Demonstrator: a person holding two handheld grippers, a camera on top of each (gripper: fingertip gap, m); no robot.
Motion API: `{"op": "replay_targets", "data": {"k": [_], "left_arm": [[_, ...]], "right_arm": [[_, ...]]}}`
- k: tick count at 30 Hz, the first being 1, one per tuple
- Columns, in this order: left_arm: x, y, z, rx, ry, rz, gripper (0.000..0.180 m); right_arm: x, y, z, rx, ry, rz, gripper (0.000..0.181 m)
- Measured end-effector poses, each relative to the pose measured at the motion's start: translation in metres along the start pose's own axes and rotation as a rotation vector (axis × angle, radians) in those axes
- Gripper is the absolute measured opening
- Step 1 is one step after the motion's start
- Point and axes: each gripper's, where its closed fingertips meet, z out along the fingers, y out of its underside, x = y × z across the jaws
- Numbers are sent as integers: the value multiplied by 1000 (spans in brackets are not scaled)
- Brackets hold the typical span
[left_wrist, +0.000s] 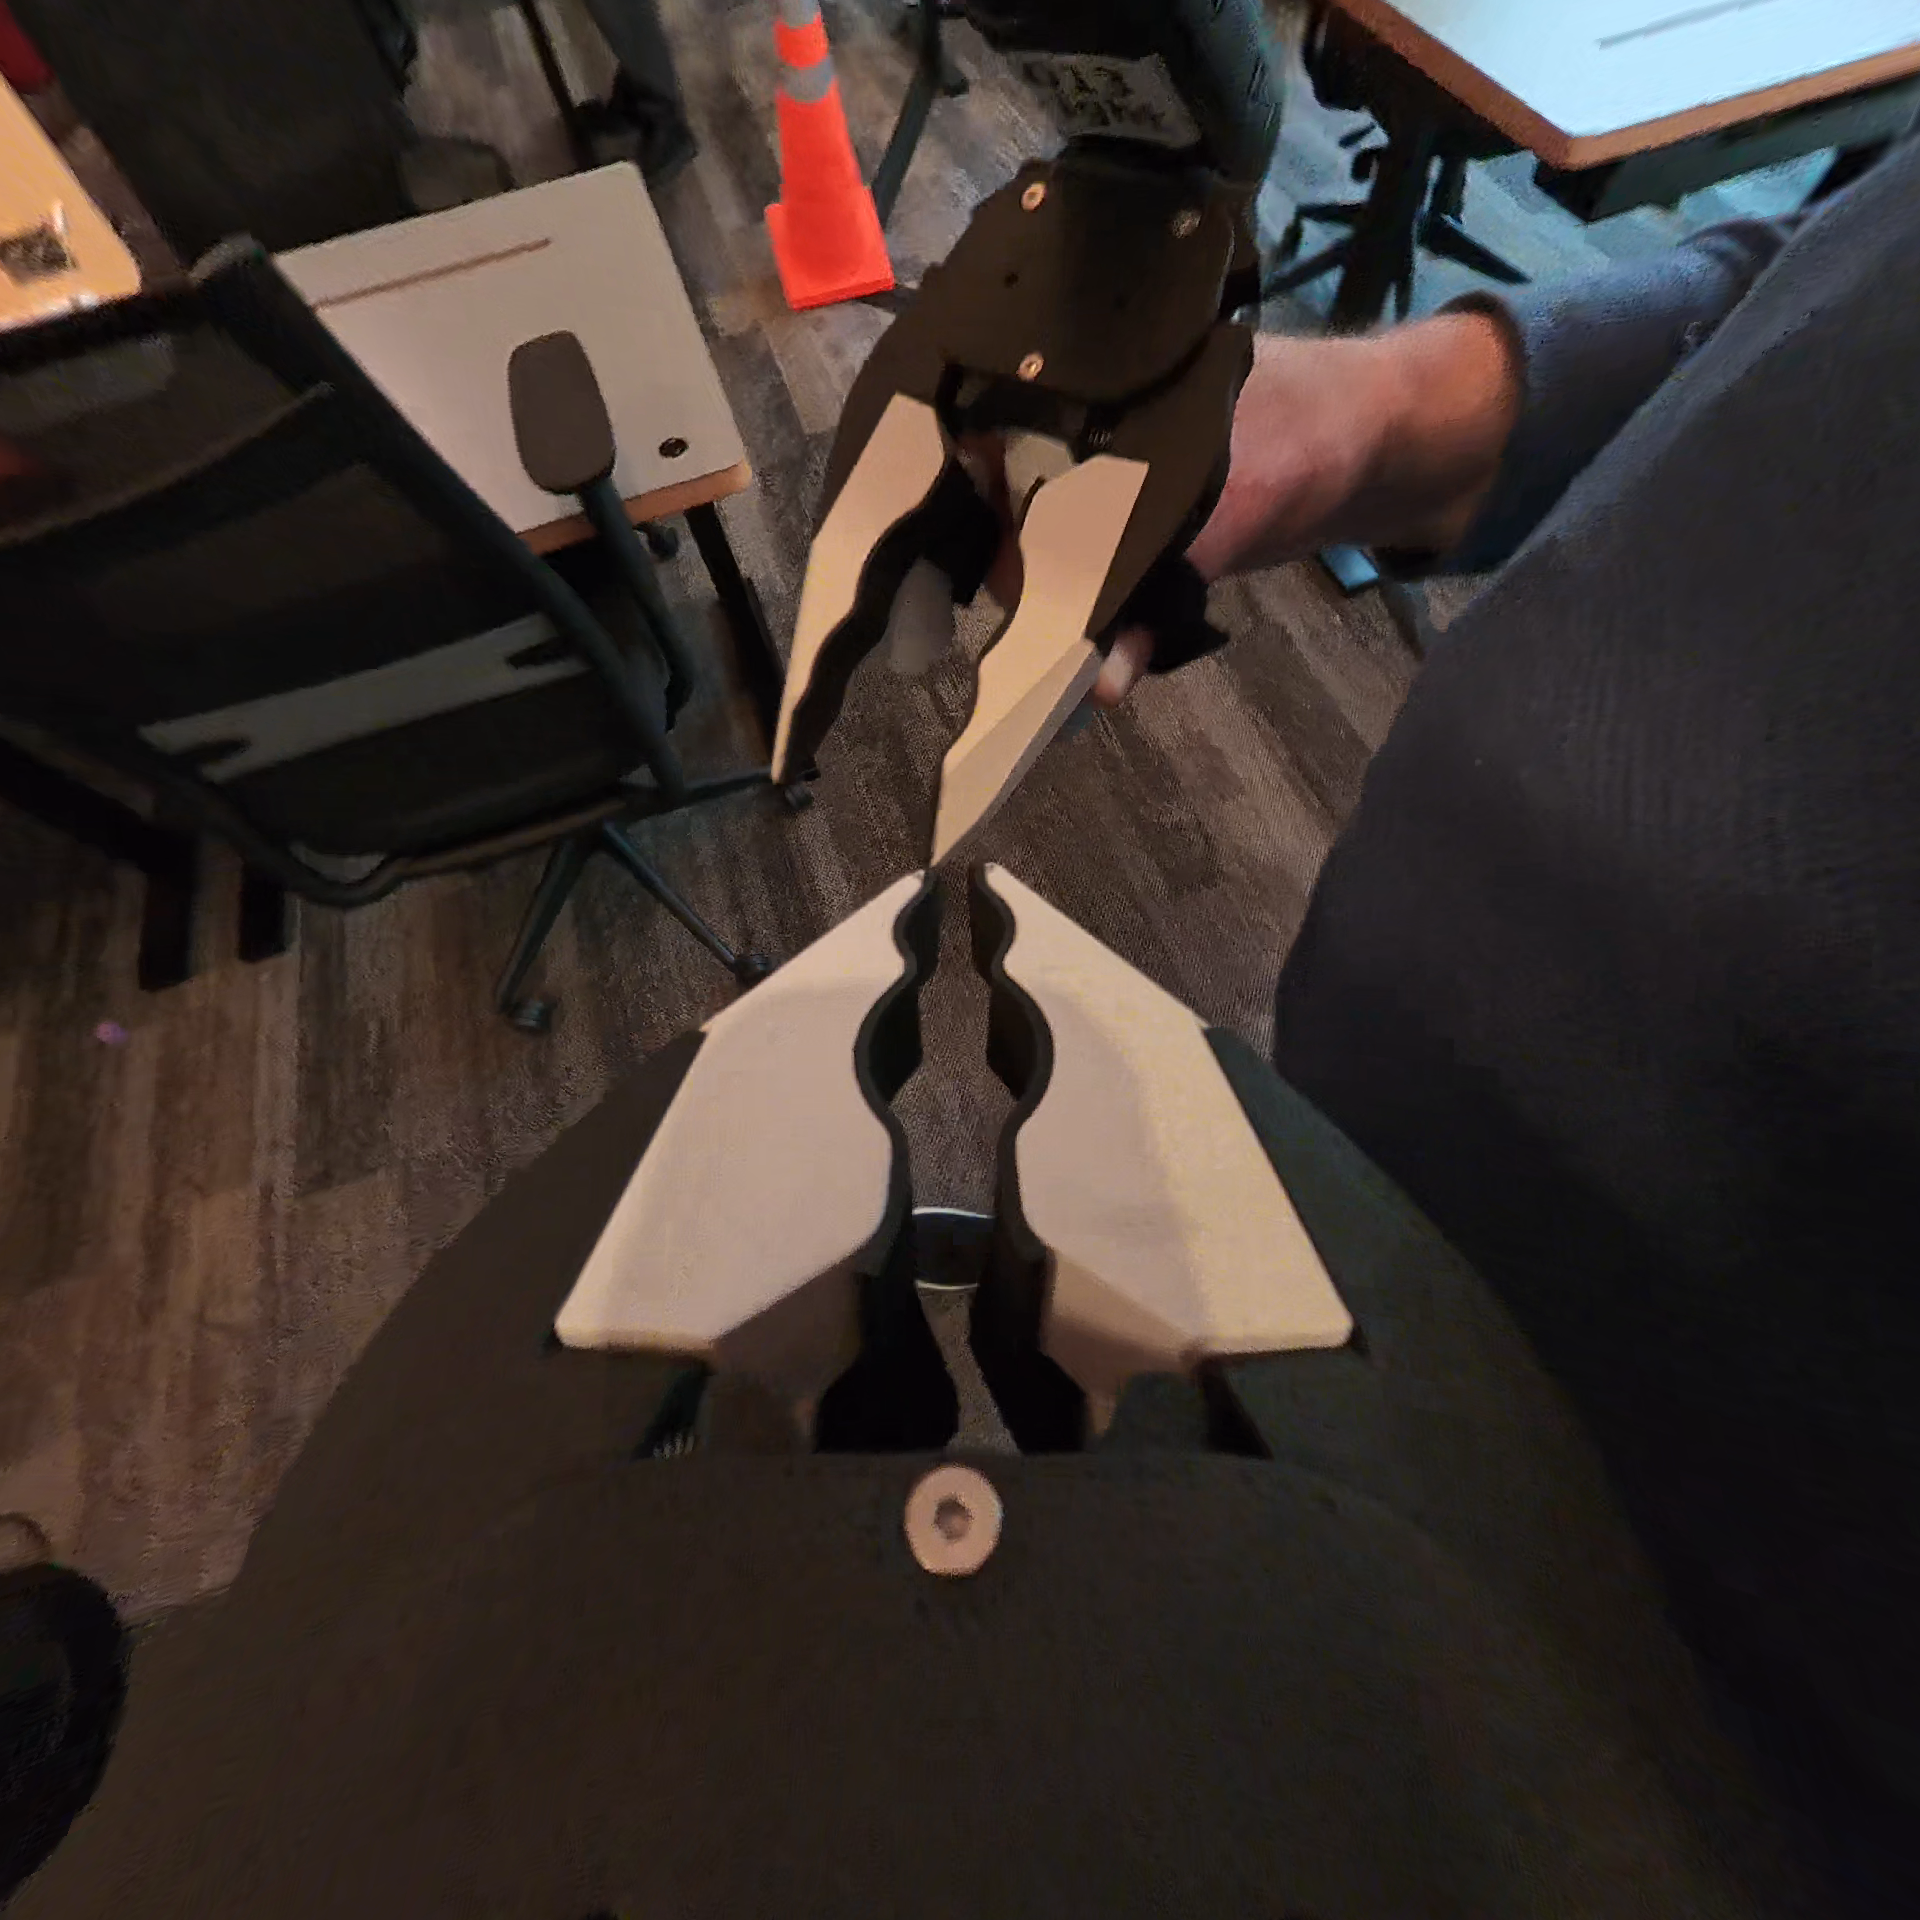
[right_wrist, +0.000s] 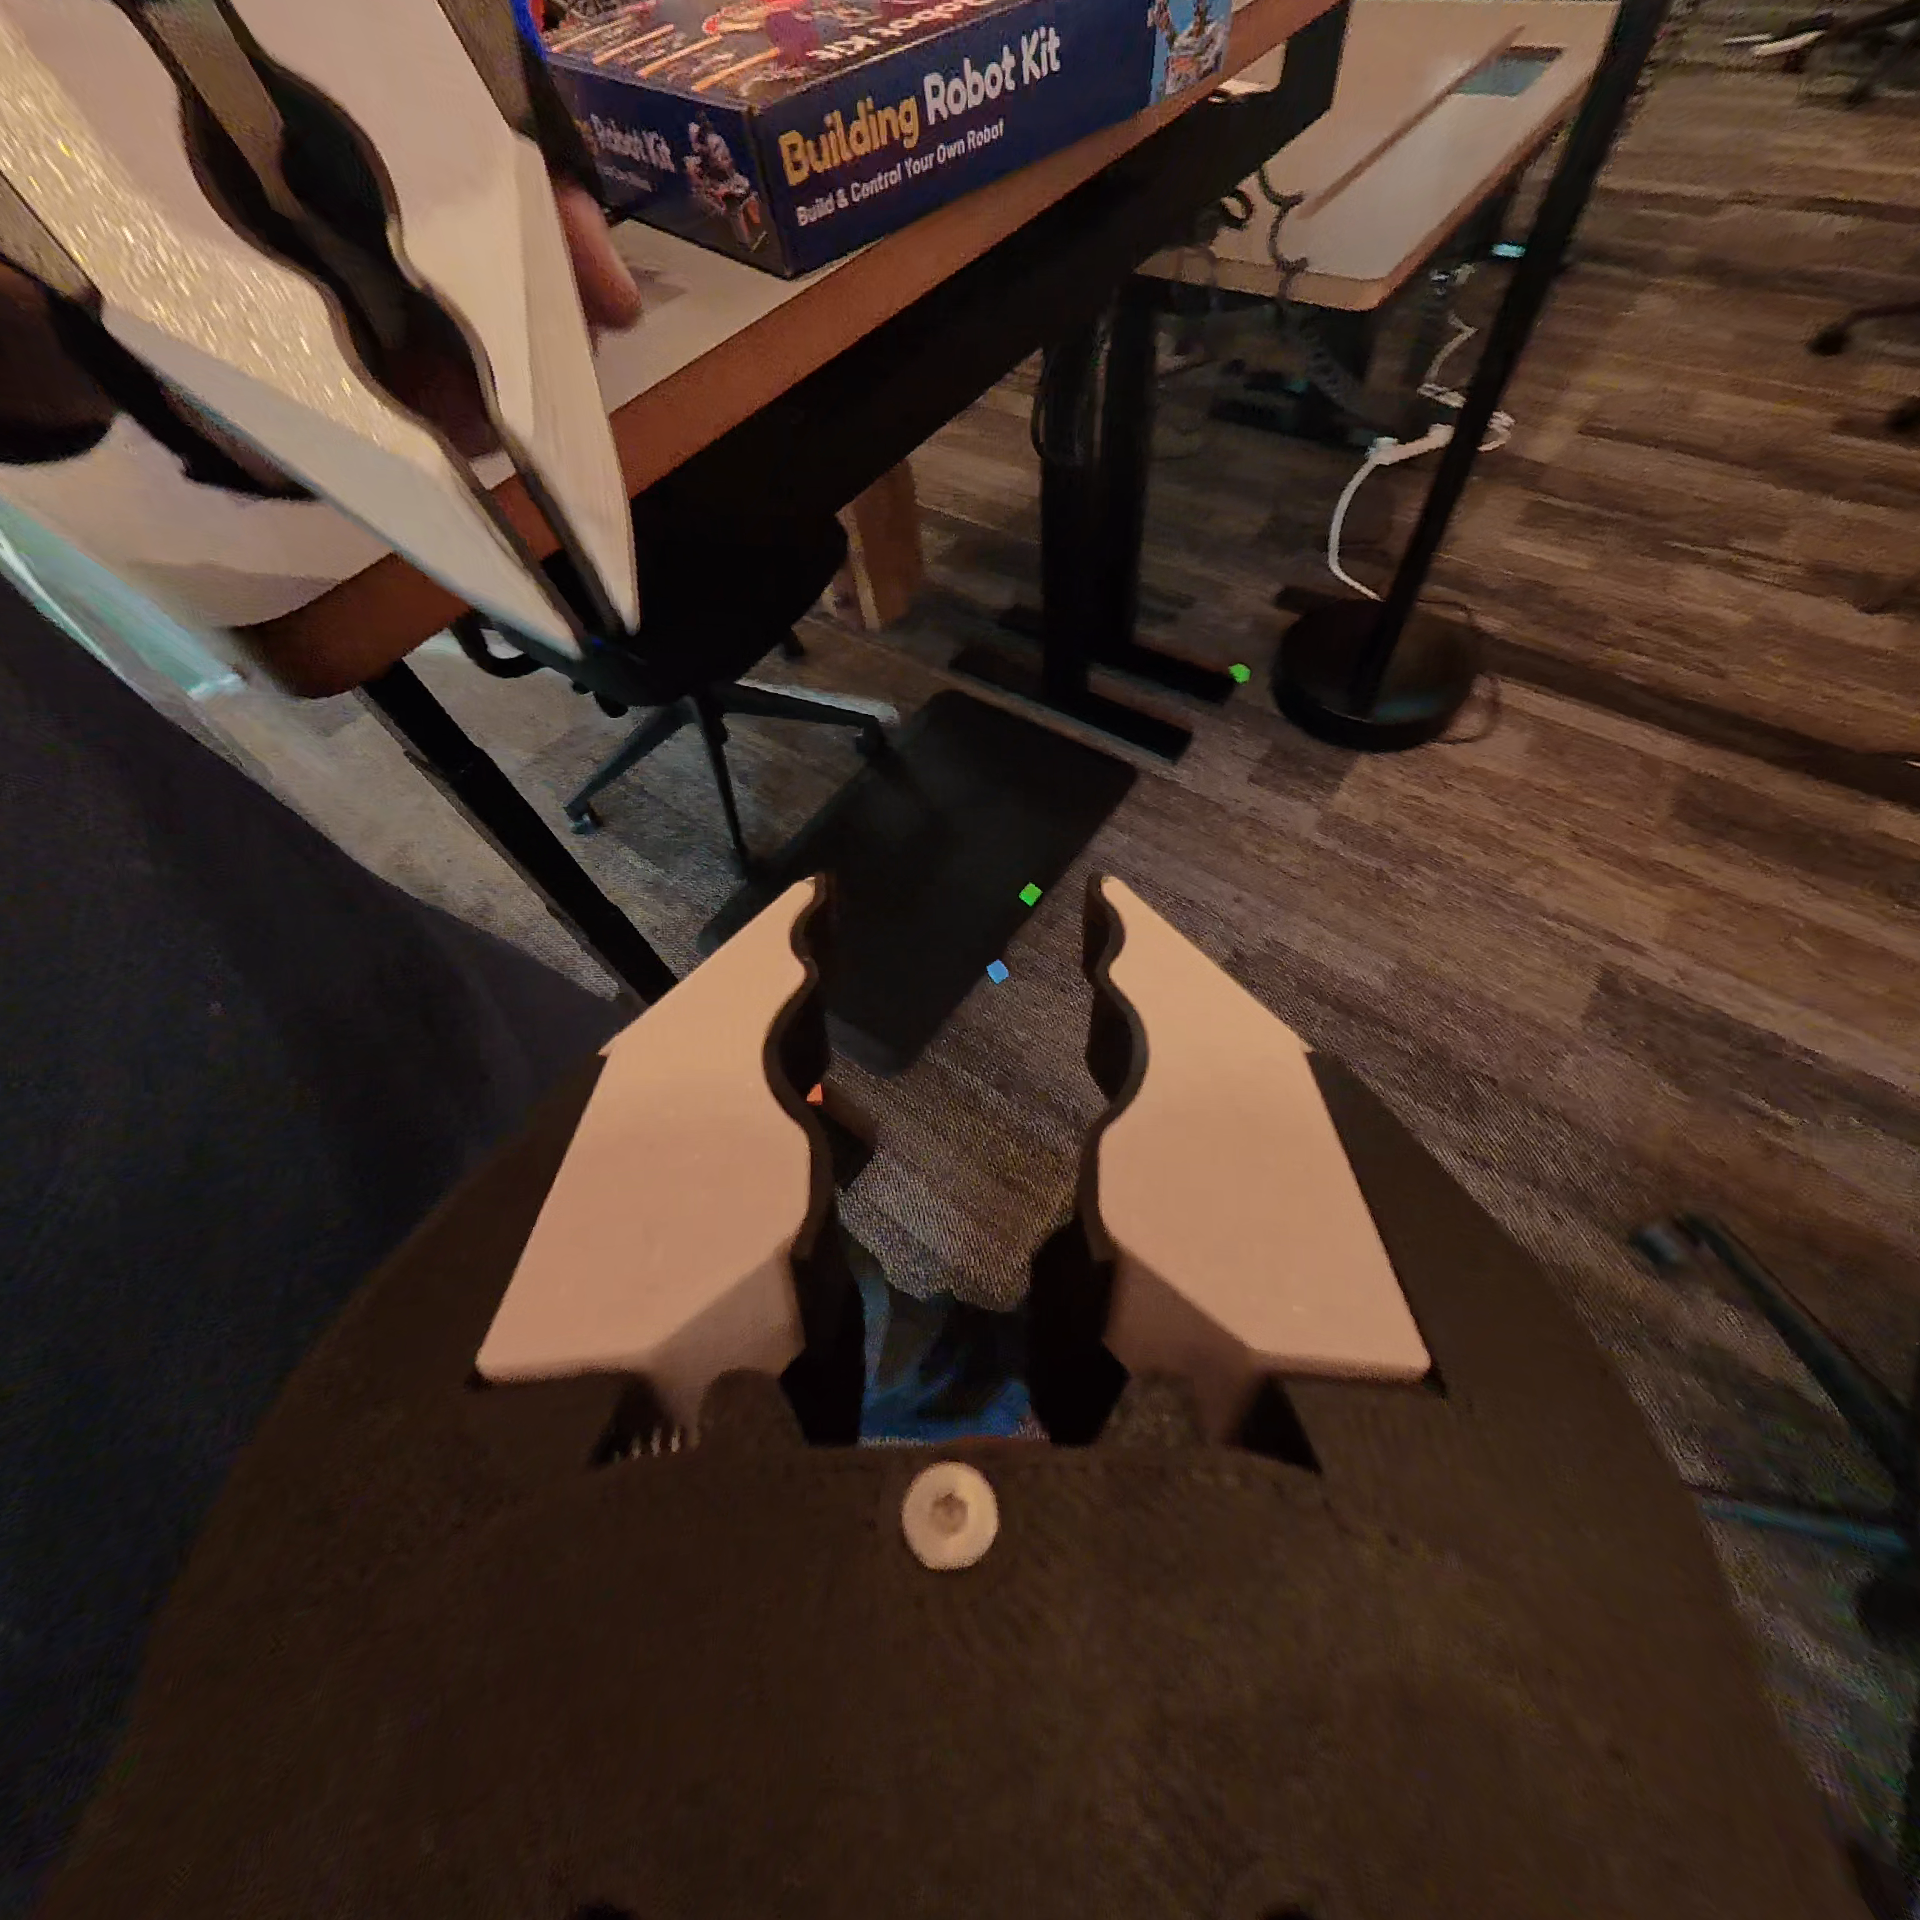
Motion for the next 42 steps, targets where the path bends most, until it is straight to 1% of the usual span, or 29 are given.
{"op": "replay_targets", "data": {"k": [2,7,9,12,14,17,19,24,26,29,31,33,36,39,42], "left_arm": [[-38,8,19,7,-1,-61,0],[-169,26,51,26,-67,-215,0],[-216,30,51,39,-89,-281,0],[-285,49,42,24,-184,-381,0],[-328,59,35,62,-237,-463,0],[-386,92,38,63,-279,-576,0],[-420,122,46,24,-295,-636,0],[-490,205,62,-132,-382,-766,0],[-510,230,63,-184,-410,-845,0],[-541,251,65,-208,-450,-920,0],[-566,271,66,-232,-499,-983,0],[-595,281,68,-203,-527,-1039,0],[-642,304,68,-202,-556,-1083,0],[-702,335,71,-137,-533,-1178,0],[-779,370,75,-71,-501,-1238,0]], "right_arm": [[34,-7,28,-8,-50,2,44],[125,-14,79,-116,-104,21,43],[158,-16,96,-137,-135,36,43],[201,-17,132,-179,-213,79,42],[226,-25,161,-187,-274,88,42],[272,-32,212,-227,-351,46,43],[310,-36,249,-246,-397,19,43],[422,-49,369,-247,-500,-7,42],[471,-51,431,-283,-522,1,42],[538,-60,514,-379,-519,-2,44],[577,-78,558,-391,-497,-36,45],[614,-96,592,-391,-464,-76,45],[663,-108,634,-381,-428,-79,45],[717,-86,670,-432,-393,-58,46],[783,-47,698,-514,-334,12,47]]}}
